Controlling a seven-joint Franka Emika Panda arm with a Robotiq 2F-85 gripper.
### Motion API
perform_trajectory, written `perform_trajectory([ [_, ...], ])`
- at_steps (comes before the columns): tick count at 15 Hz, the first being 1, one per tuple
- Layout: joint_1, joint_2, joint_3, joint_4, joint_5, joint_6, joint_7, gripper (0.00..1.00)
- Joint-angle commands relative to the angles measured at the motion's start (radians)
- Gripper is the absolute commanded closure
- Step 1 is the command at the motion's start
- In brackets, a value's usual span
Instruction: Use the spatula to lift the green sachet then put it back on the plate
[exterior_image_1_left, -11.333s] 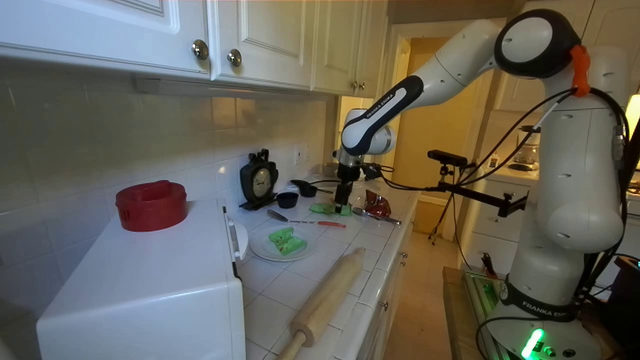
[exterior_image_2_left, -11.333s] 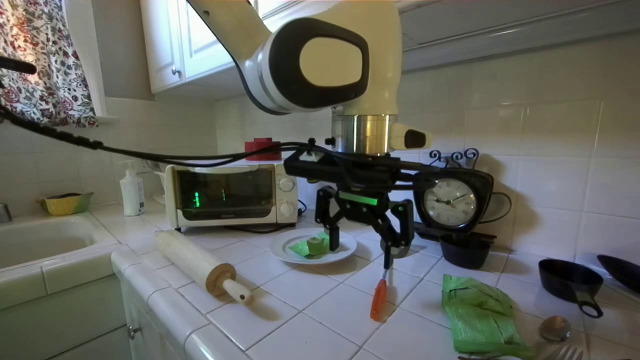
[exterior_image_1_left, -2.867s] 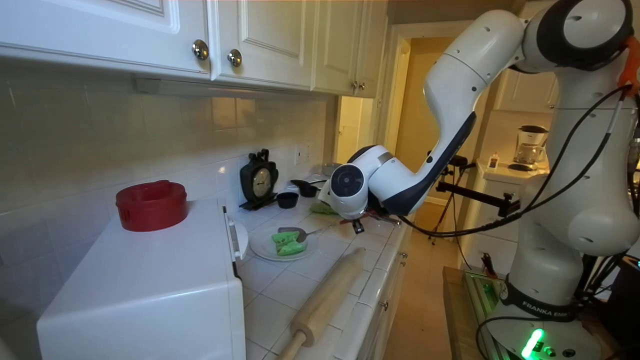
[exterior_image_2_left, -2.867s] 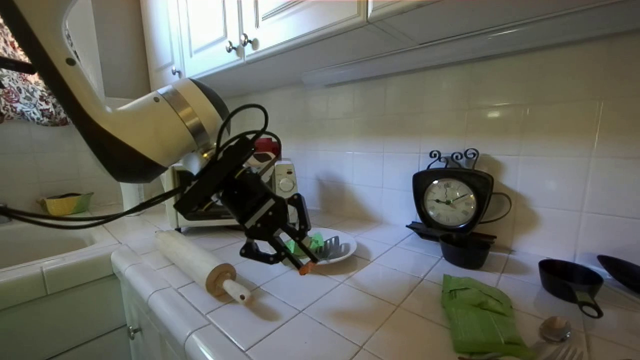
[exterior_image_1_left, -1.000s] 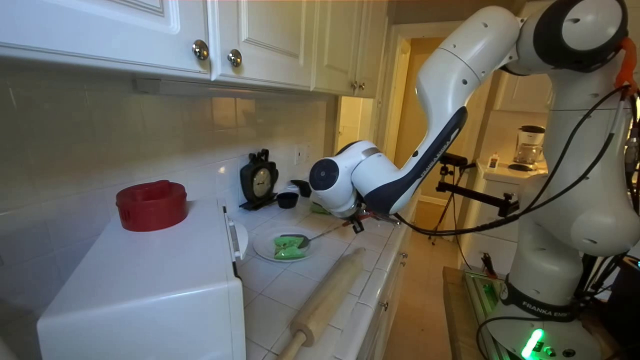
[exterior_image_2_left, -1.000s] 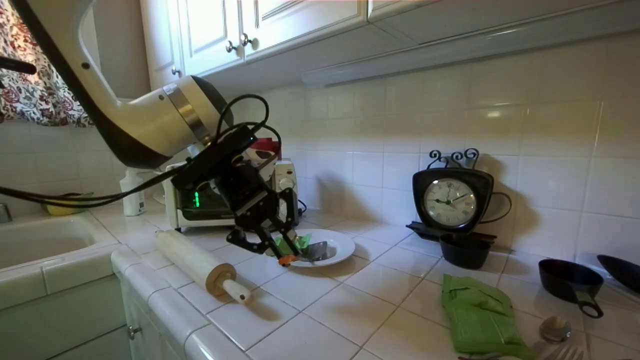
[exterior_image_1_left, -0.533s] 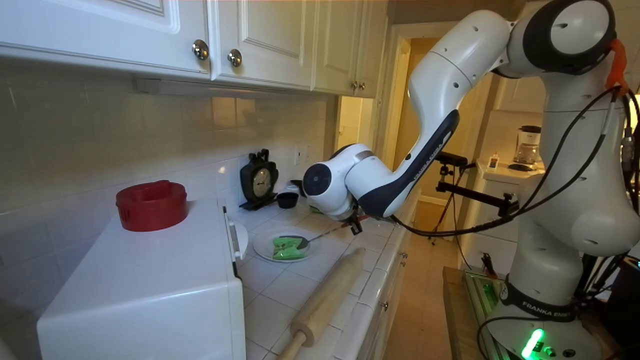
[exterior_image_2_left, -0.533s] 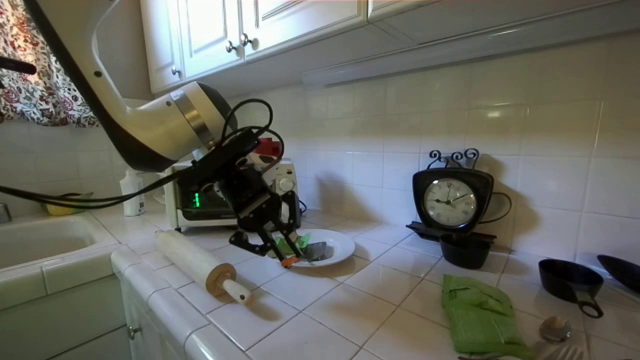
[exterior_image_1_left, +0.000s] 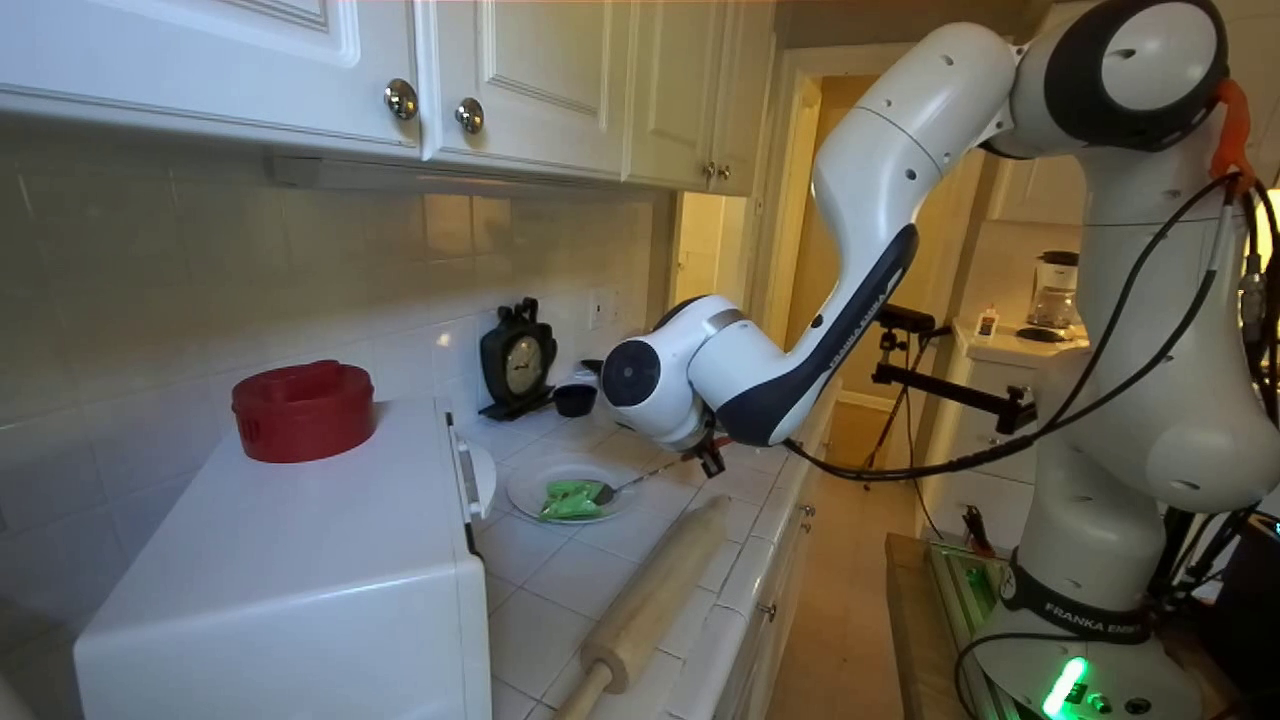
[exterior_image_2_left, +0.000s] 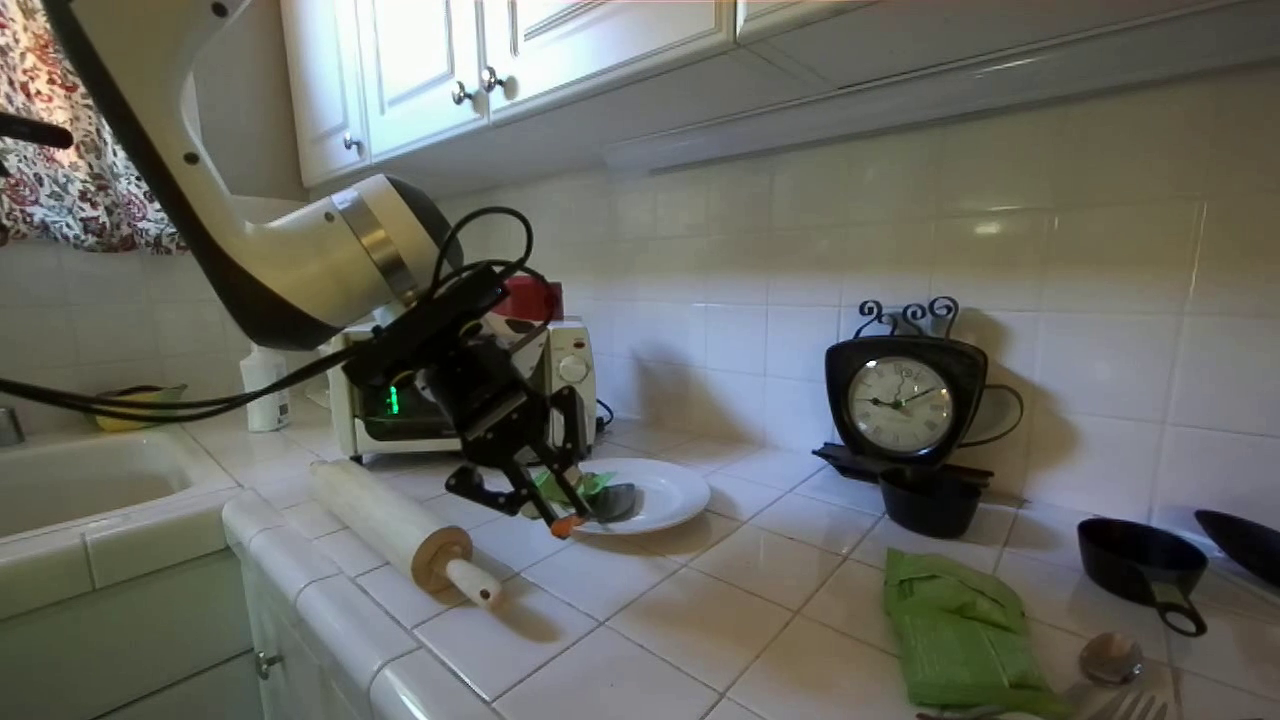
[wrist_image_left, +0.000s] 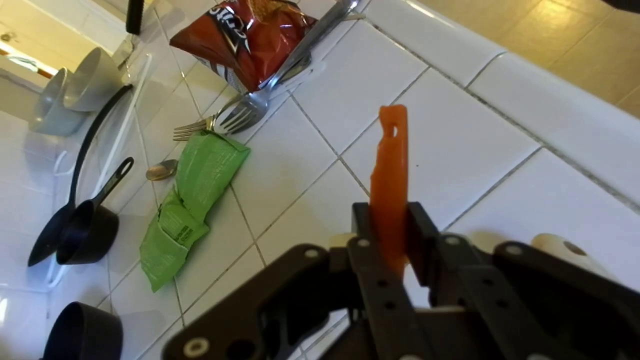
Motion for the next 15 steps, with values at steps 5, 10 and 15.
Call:
perform_trajectory([
  [5, 0.009, 0.023, 0.013, 0.020, 0.041, -0.040, -0.045, 0.95],
  [10, 0.005, 0.024, 0.015, 0.031, 0.075, -0.035, -0.086, 0.95],
  [15, 0.001, 0.027, 0.012, 0.046, 0.117, -0.029, -0.128, 0.95],
])
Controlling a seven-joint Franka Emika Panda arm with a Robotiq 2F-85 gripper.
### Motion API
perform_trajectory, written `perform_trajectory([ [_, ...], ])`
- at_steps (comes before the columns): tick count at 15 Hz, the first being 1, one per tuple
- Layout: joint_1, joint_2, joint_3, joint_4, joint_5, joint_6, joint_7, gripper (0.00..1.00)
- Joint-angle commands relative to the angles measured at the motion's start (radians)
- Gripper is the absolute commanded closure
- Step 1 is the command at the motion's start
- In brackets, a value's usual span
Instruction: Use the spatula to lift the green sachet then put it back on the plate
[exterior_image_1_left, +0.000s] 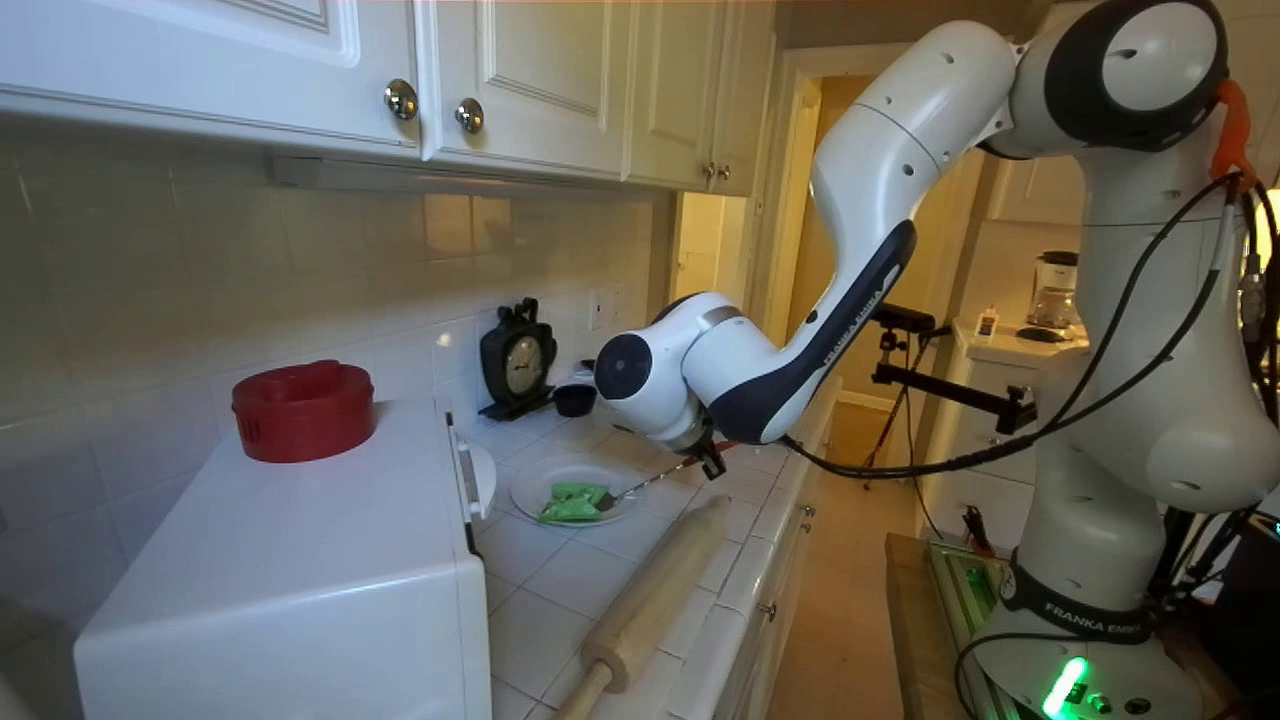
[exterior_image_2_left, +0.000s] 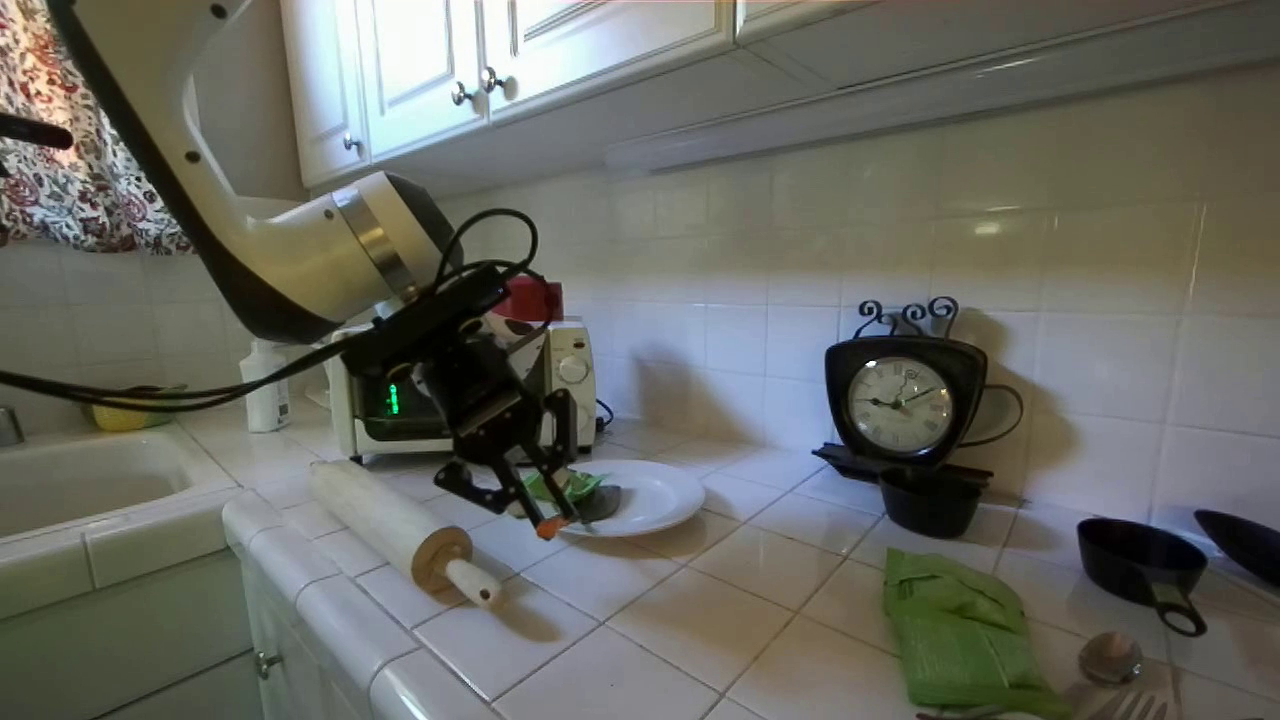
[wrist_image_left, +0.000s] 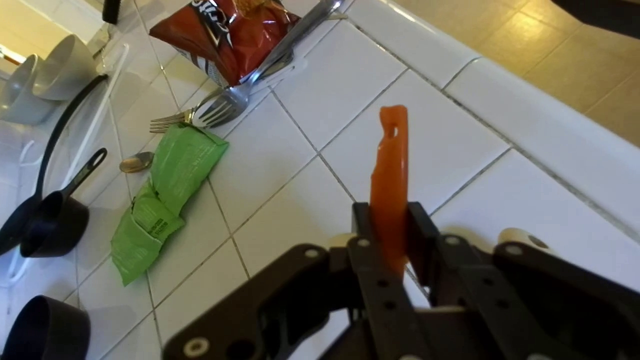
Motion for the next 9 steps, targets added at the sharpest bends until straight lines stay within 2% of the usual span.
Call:
perform_trajectory([
  [1, -0.001, 0.025, 0.003, 0.032, 0.062, -0.020, -0.065, 0.95],
  [9, -0.025, 0.024, -0.012, 0.052, 0.116, 0.002, -0.161, 0.95],
])
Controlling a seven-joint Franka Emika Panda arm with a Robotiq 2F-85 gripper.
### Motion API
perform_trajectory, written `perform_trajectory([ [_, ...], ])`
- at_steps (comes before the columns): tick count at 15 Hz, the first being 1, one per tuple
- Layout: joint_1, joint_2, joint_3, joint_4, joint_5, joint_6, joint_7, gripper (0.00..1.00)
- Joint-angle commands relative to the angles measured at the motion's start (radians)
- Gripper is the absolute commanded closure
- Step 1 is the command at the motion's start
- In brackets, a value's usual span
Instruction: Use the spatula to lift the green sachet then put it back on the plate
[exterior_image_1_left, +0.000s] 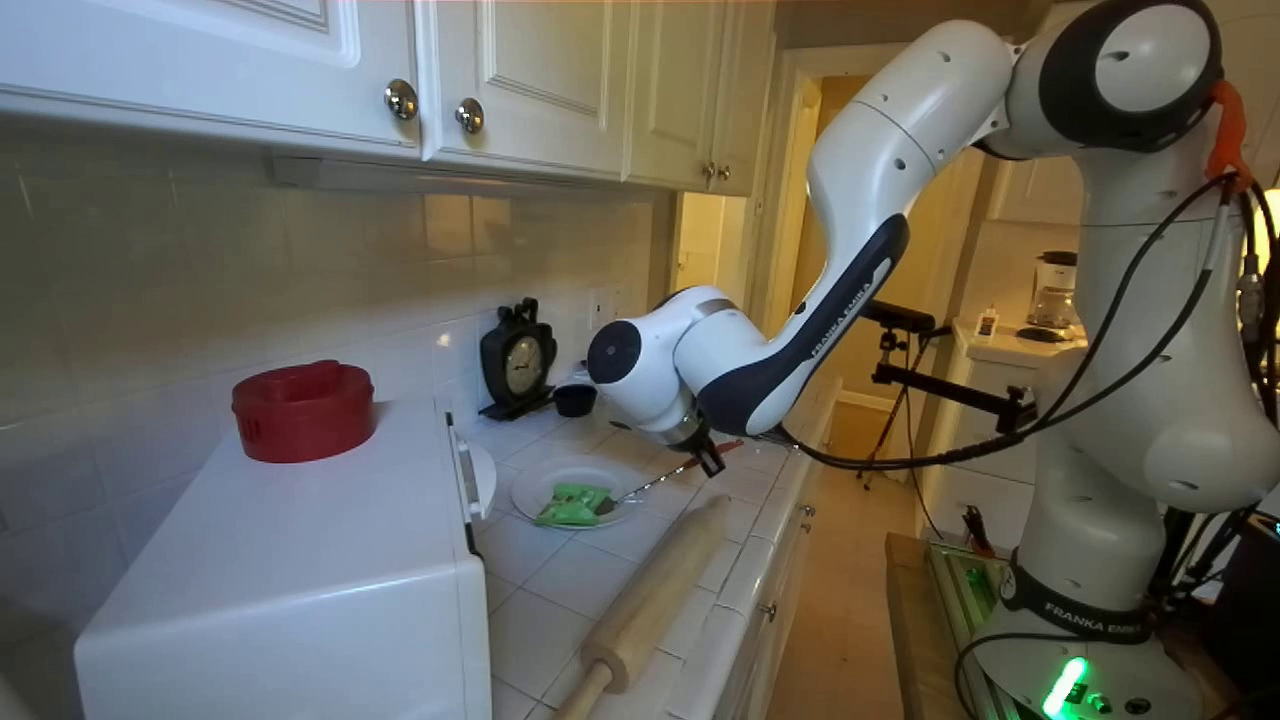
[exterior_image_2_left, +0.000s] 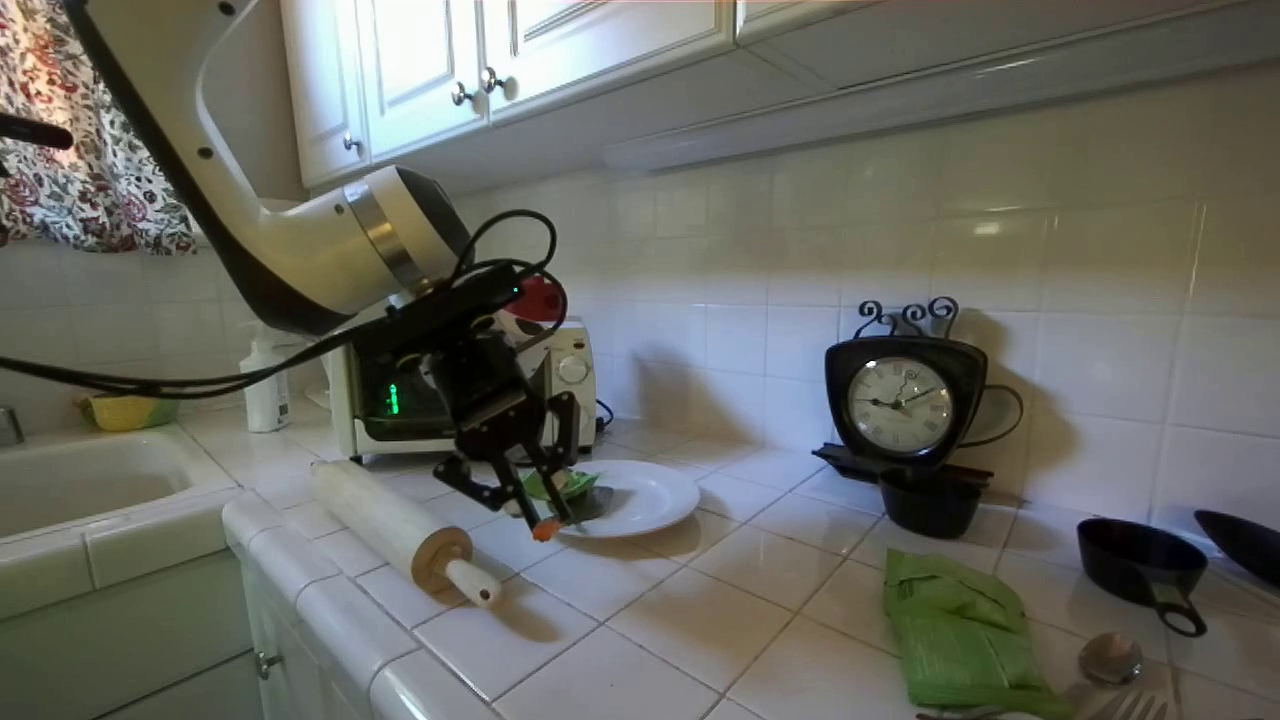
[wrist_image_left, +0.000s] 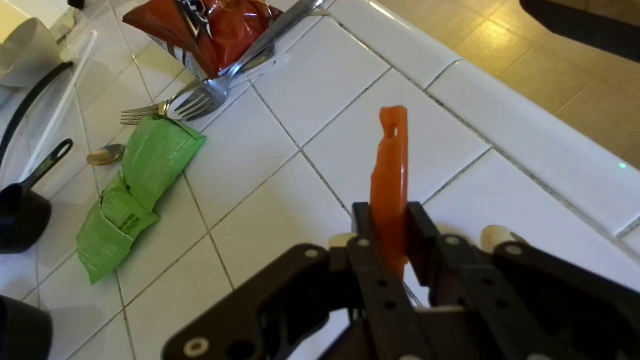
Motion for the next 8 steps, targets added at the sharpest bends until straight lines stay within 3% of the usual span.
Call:
perform_trajectory([
  [1, -0.017, 0.020, -0.010, 0.029, 0.053, 0.002, -0.079, 0.95],
  [8, -0.042, 0.017, -0.027, 0.045, 0.087, 0.010, -0.147, 0.95],
])
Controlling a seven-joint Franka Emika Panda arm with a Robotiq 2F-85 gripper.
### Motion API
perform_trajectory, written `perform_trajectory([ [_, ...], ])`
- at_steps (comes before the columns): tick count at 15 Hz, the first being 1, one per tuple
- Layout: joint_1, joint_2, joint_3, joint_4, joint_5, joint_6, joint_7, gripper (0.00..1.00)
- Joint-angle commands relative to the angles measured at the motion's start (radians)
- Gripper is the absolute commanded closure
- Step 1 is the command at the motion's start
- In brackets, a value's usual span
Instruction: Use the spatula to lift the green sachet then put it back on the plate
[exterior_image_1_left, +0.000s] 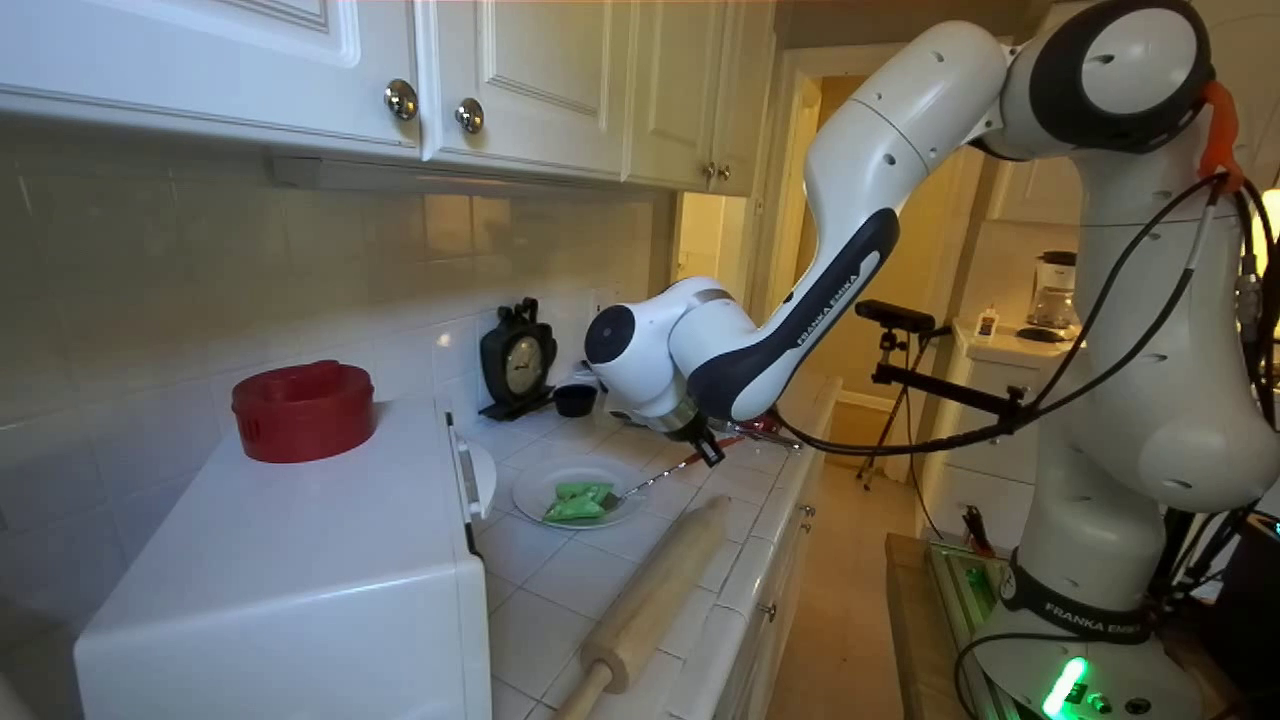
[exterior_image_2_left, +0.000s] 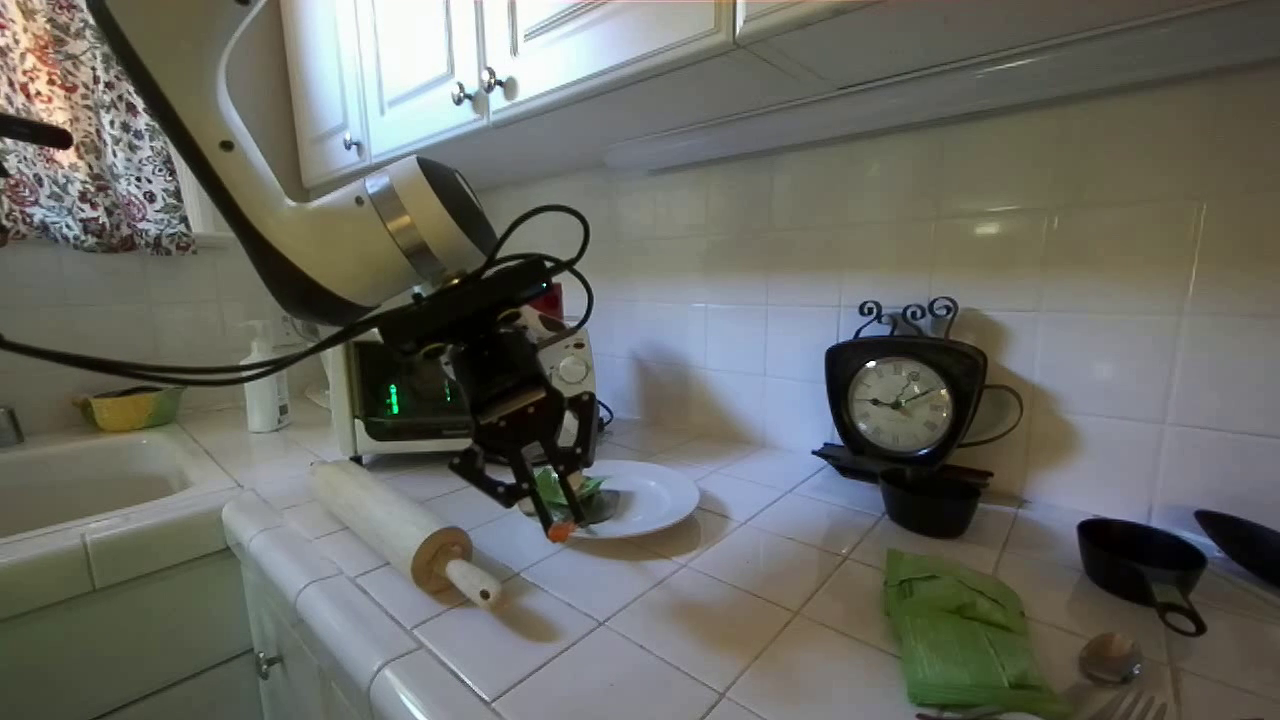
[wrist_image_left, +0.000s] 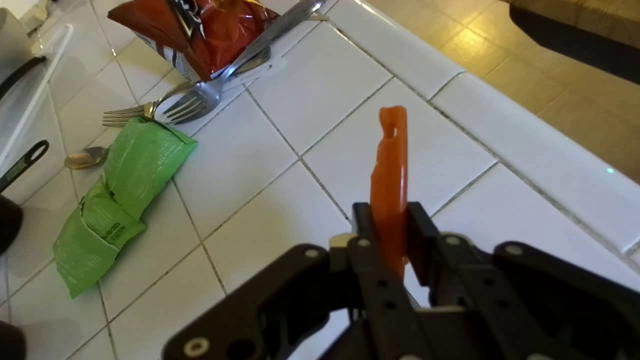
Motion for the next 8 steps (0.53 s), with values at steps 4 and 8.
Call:
perform_trajectory([
  [4, -0.023, 0.010, -0.015, 0.024, 0.073, 0.015, -0.085, 0.95],
  [8, -0.024, -0.021, -0.019, 0.007, 0.071, 0.018, -0.082, 0.95],
])
